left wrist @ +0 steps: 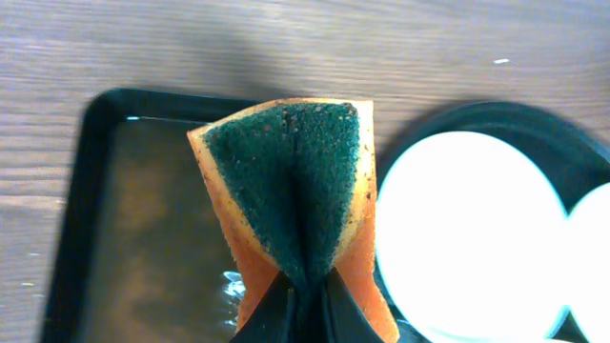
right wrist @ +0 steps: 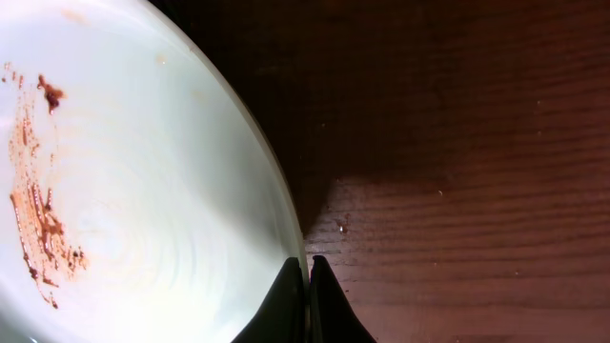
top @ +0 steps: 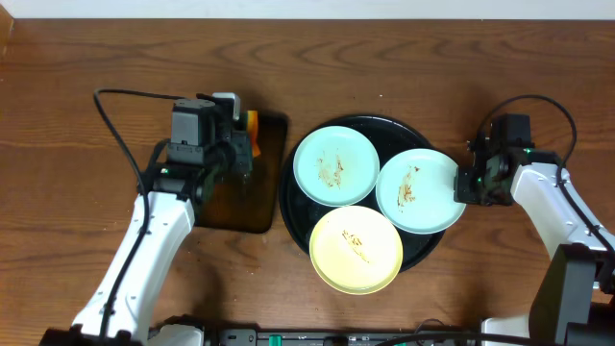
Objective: Clean dirty plates on tray and stack at the side
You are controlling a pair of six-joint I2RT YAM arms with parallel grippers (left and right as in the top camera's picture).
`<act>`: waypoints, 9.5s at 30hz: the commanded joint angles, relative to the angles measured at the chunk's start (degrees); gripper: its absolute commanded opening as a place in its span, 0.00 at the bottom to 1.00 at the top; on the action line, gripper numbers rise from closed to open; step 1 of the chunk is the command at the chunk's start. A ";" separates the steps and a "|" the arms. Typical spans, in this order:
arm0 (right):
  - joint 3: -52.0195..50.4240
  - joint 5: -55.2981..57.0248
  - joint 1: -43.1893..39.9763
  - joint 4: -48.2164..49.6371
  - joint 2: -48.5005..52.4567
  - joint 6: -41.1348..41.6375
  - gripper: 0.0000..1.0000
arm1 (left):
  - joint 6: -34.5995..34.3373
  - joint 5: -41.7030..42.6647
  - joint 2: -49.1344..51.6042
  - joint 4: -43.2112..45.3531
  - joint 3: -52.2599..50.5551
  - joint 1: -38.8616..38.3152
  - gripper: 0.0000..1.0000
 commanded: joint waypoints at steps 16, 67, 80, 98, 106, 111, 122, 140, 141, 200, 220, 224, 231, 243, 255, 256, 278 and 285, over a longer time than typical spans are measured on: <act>-0.68 -0.85 -0.07 0.48 -0.81 -0.28 0.01 | -6.54 3.80 8.79 8.44 7.98 -20.39 0.07; -0.68 -2.10 -0.07 0.31 -0.81 -0.28 0.01 | -4.55 -13.64 40.44 4.46 29.86 -41.24 0.07; -0.68 -2.12 -0.07 0.33 -0.81 -0.26 0.01 | -4.57 -13.60 40.92 11.82 29.62 -41.18 0.08; -0.68 -2.12 -0.07 0.31 -0.81 -0.28 0.01 | -4.57 -9.29 45.90 4.94 29.62 -42.66 0.07; -0.68 -2.10 -0.07 0.35 -0.81 -0.26 0.01 | -2.58 -0.72 44.28 -3.52 29.70 -42.66 0.07; -0.68 -2.12 -0.07 0.33 -0.81 -0.26 0.01 | 2.05 10.78 41.68 -3.98 29.73 -42.66 0.07; -0.68 -2.08 -0.07 0.50 -0.81 -0.28 0.01 | 4.37 0.50 35.52 -12.13 29.75 -40.98 0.07; -0.72 -2.10 -0.07 1.49 -0.79 -0.26 0.03 | -2.25 -8.48 29.77 -13.88 29.24 -37.40 0.07; -0.72 -2.05 -0.07 1.46 -0.79 -0.28 0.01 | -2.25 -8.50 29.81 -14.32 29.18 -37.40 0.07; 0.72 -2.21 -13.16 3.04 -18.84 2.60 0.41 | -9.29 -2.84 22.47 -31.01 29.18 -7.45 0.07; 0.57 -2.54 -20.92 4.70 -1.66 7.74 0.45 | -9.29 -2.84 22.47 -31.87 29.18 -7.45 0.07; 0.57 -3.48 -21.90 5.46 1.88 7.98 0.45 | -9.31 -2.84 22.47 -31.95 29.18 -7.45 0.07; 0.57 -4.48 -22.36 6.51 6.10 8.98 0.42 | -9.31 -2.84 22.47 -31.93 29.18 -7.45 0.07; 0.57 -5.33 -22.34 7.32 10.38 9.66 0.15 | -9.31 -2.84 22.47 -31.95 29.18 -7.45 0.07; 0.57 -11.93 -22.34 9.20 10.36 6.64 0.01 | -9.33 -2.84 22.47 -31.93 29.18 -7.45 0.07; 0.57 -13.33 -22.34 9.53 10.36 5.88 0.01 | -9.33 -2.84 22.47 -31.93 29.18 -7.45 0.07; 0.59 -16.83 -16.02 9.49 -7.63 -1.57 0.01 | -9.33 -2.84 22.47 -31.93 29.18 -7.45 0.08; 0.59 -0.96 -6.34 9.20 -13.38 -1.55 0.01 | -9.33 -2.84 22.47 -31.95 29.18 -7.45 0.07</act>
